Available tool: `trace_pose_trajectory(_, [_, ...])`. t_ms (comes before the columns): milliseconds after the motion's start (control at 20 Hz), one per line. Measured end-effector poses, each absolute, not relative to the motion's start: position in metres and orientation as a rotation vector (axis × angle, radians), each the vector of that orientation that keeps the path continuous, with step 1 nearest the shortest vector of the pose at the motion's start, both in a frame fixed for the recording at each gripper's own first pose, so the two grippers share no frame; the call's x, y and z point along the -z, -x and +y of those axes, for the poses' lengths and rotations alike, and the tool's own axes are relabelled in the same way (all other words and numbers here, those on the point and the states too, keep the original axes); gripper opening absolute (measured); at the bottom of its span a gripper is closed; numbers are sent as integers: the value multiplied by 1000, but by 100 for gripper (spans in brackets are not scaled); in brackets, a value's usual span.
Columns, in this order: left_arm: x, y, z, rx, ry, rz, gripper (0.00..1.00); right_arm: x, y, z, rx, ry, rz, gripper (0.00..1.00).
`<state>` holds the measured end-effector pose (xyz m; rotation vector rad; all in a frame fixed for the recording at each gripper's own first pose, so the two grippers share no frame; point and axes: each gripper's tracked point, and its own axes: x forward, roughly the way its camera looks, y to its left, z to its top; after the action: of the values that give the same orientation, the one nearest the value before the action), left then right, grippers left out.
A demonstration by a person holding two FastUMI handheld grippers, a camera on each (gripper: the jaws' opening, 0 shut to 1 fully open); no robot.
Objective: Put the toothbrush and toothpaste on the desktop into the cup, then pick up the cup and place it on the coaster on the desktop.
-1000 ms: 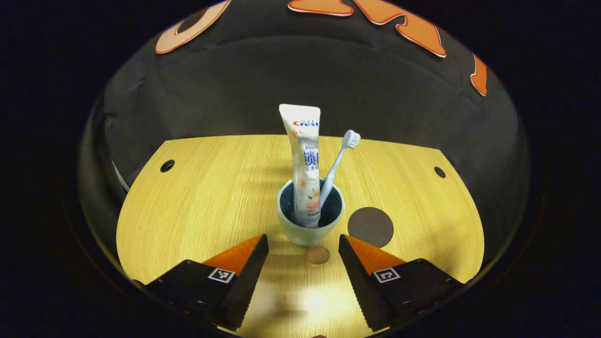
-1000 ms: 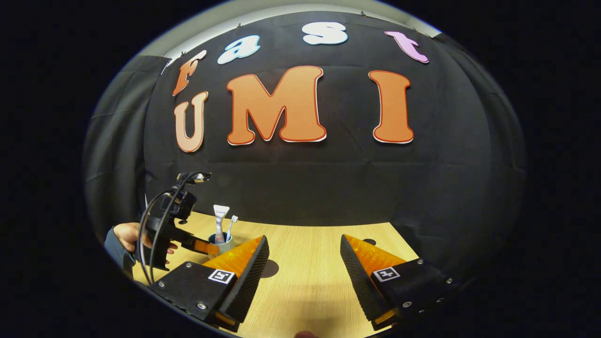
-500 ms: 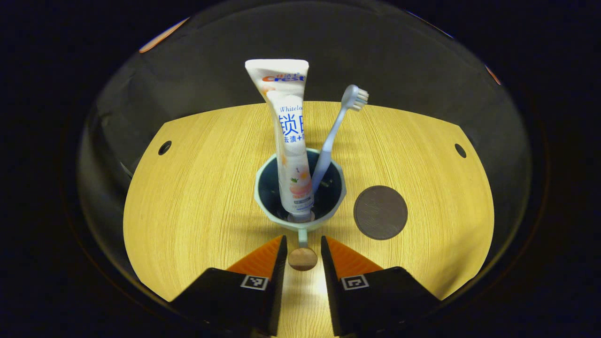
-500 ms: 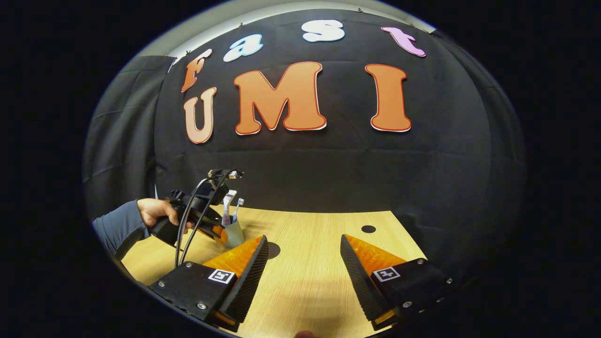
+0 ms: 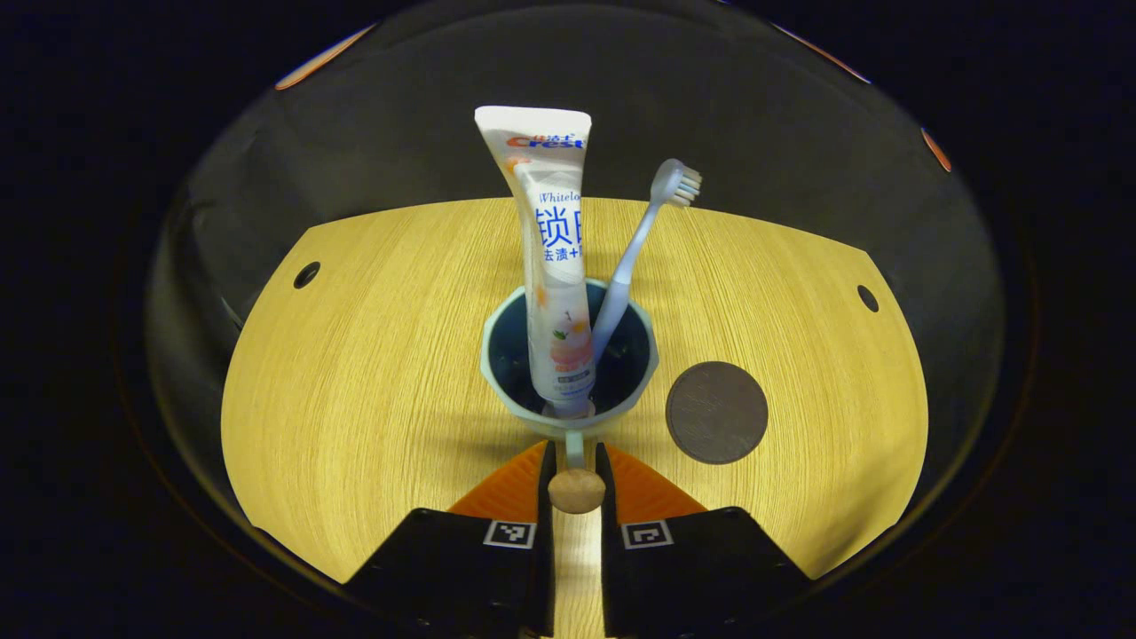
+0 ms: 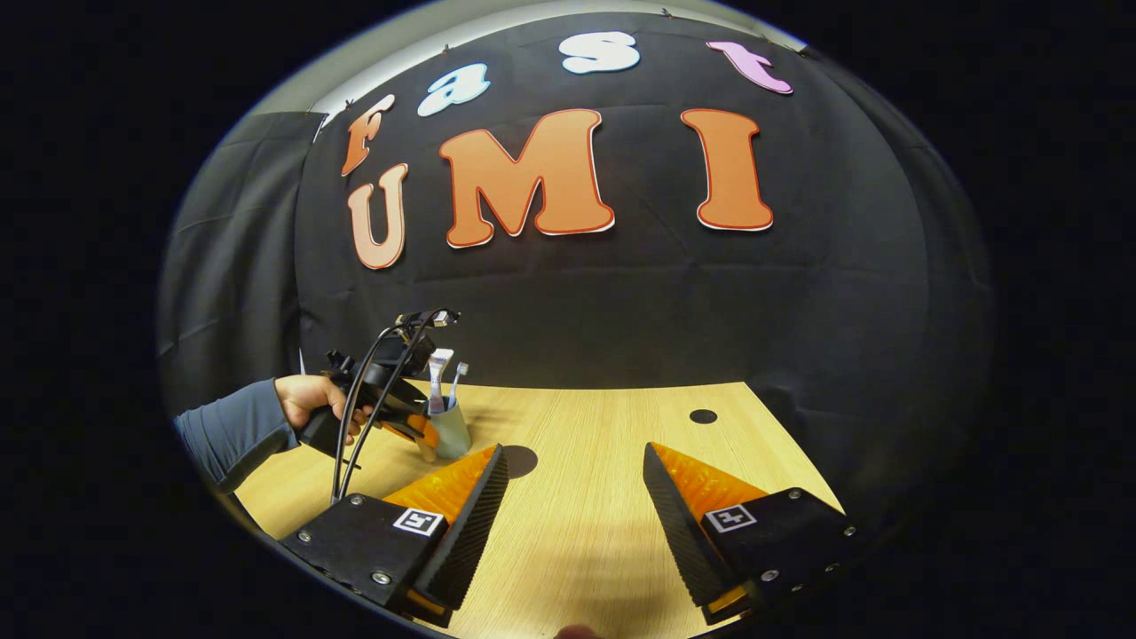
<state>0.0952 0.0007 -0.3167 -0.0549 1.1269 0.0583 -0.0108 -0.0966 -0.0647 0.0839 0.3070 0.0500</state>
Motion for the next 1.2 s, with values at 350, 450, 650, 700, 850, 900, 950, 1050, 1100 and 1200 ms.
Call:
trace_pose_trajectory(350, [312,-95,1,-30,69,1074,18,66,10,-95,-48,-110,310,92])
trace_pose_trajectory(450, [312,-97,-2,-27,78,1053,17,67,9,-97,-42,-119,311,92])
trace_pose_trajectory(650, [309,-95,3,-29,63,1042,17,70,9,-98,-34,-143,318,92])
trace_pose_trajectory(700, [309,-93,4,-34,67,1043,17,72,10,-97,-35,-147,321,92])
trace_pose_trajectory(850, [315,-93,4,-43,55,1057,18,75,10,-98,-30,-147,332,92])
trace_pose_trajectory(900, [321,-93,4,-49,54,1068,18,75,11,-97,-30,-152,332,92])
trace_pose_trajectory(950, [316,-99,5,-46,47,1046,20,74,11,-96,-34,-157,330,92])
trace_pose_trajectory(1050, [317,-94,3,-45,41,1050,20,74,10,-96,-35,-158,330,92])
trace_pose_trajectory(1100, [320,-93,3,-46,39,1062,23,76,10,-96,-34,-155,332,92])
trace_pose_trajectory(1200, [339,-85,3,-50,45,1124,27,77,10,-96,-35,-156,336,92])
